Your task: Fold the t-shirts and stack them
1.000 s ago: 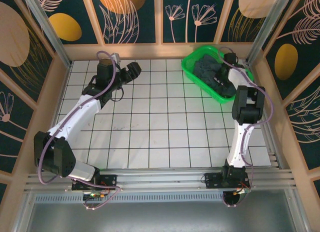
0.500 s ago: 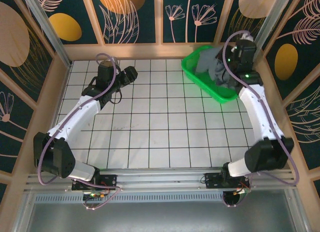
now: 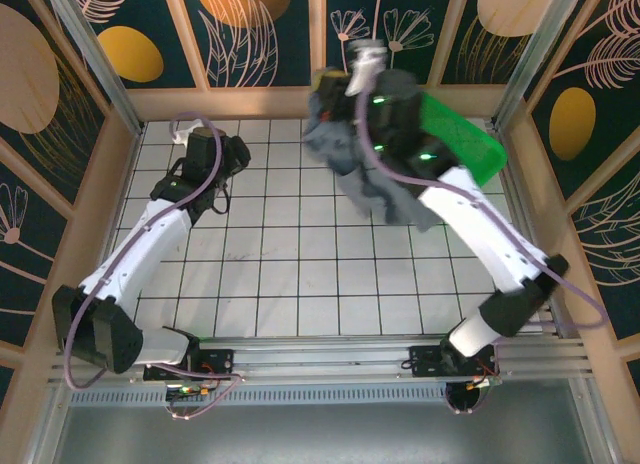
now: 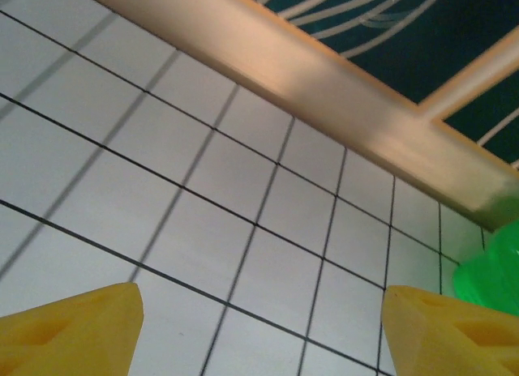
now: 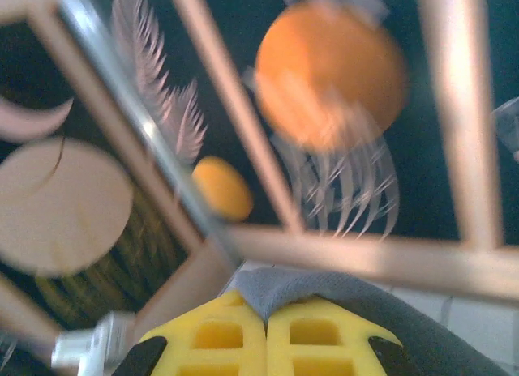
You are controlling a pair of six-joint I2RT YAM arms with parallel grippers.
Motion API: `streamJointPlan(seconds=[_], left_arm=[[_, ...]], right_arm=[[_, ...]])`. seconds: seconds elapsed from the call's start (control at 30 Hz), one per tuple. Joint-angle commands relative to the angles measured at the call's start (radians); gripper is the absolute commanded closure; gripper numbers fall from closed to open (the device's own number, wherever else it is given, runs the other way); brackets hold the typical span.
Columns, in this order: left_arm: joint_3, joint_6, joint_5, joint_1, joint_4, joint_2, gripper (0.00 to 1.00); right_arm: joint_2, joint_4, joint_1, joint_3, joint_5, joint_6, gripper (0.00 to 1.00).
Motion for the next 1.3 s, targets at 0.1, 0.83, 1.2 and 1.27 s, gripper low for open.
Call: streamJointPlan(seconds=[0.1, 0.83, 1.2, 1.27], left_arm=[[-0.051, -0.051, -0.223, 0.0, -0.129, -0.16, 0.22], [-0.582, -0.225, 0.477, -0.052, 0.029, -0.018, 0.56], [-0.529, -0.31, 0.345, -0.046, 0.131, 0.168, 0.41], [-0.519, -0.301, 0.33, -0.031, 0.138, 0.199, 0.44]], right_arm=[[0.312, -0.186, 0.097, 0.148, -0.213, 0.078, 0.79], [-0.076, -0.12, -0.203, -0.798, -0.07, 0.197, 0.52], [0.028, -0.105, -0.232, -0.804, -0.074, 0.191, 0.45], [0.066, -0.114, -0.259, -0.789, -0.075, 0.194, 0.45]])
